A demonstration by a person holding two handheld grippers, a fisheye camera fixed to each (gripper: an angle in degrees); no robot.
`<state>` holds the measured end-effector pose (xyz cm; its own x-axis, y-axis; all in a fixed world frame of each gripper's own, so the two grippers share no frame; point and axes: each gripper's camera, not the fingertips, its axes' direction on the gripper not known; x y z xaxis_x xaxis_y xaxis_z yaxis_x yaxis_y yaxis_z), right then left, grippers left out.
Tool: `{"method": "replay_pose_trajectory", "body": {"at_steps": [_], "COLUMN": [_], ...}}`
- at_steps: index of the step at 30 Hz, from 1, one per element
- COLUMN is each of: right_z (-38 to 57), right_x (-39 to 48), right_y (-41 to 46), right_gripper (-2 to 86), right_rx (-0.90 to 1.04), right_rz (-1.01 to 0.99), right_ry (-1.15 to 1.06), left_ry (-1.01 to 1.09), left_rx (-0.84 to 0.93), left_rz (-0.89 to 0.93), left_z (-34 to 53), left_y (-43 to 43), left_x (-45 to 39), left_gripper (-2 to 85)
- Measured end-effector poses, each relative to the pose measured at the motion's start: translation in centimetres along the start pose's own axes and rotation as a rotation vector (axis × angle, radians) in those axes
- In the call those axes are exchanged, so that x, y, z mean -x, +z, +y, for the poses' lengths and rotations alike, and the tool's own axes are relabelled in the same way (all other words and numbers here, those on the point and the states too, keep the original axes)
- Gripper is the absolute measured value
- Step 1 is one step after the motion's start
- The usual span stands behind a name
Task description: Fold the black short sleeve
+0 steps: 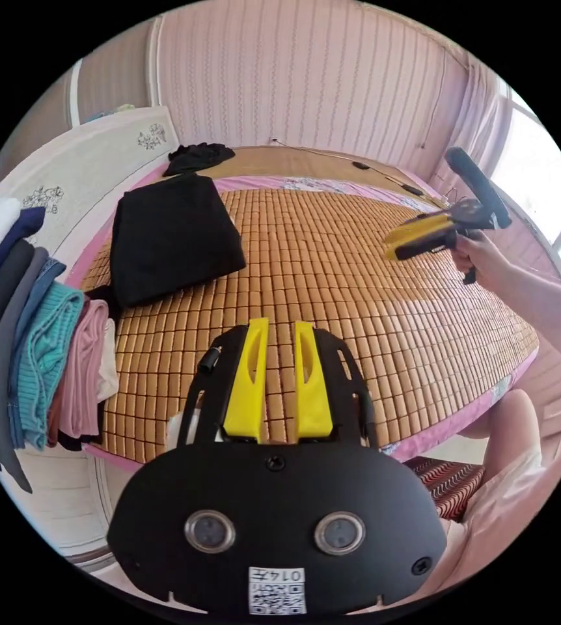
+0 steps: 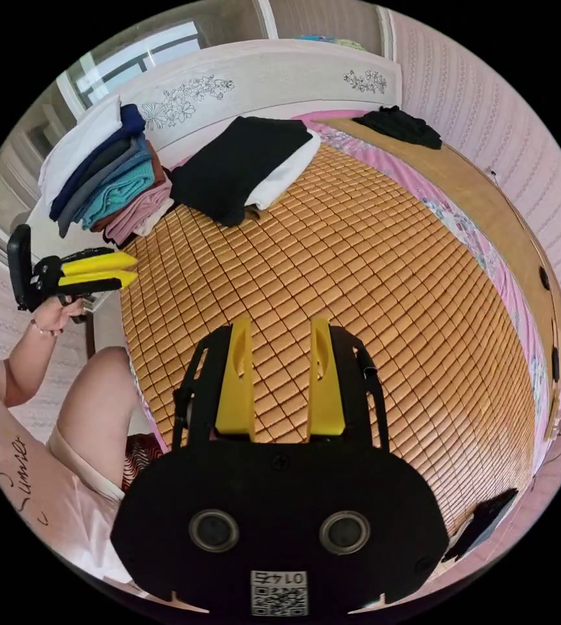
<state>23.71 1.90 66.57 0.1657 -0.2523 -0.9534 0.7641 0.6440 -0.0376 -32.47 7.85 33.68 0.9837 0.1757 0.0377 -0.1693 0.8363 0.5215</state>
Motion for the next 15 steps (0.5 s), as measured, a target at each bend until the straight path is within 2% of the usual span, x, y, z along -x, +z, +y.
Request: {"method": "replay_pose_trajectory", "body": {"at_steps": [5,11,15], "right_z": [18.6,33.0,38.9], "right_x": [-1.9,-4.7,-6.3], "right_y": [-4.4,-11.4,-14.0], "right_gripper": [12.5,12.3,12.1], "right_rx": [0.135,0.043,0.007], "right_rz": [0.141,0.247,0.315], "right_ry": [0.223,0.524,0.605], "left_ry": [0.137,0.295,0.393], "left_rx": [-0.028,-0.032,-0.033], "left_rz": [0.046,0.090,0.134], "left_z": [-3.4,-7.4,-10.3], "left_y": [-0.2,0.1,1.2], "left_x": [-8.3,-19.0,-26.5], "left_gripper": [6.9,6.8,6.3]}}
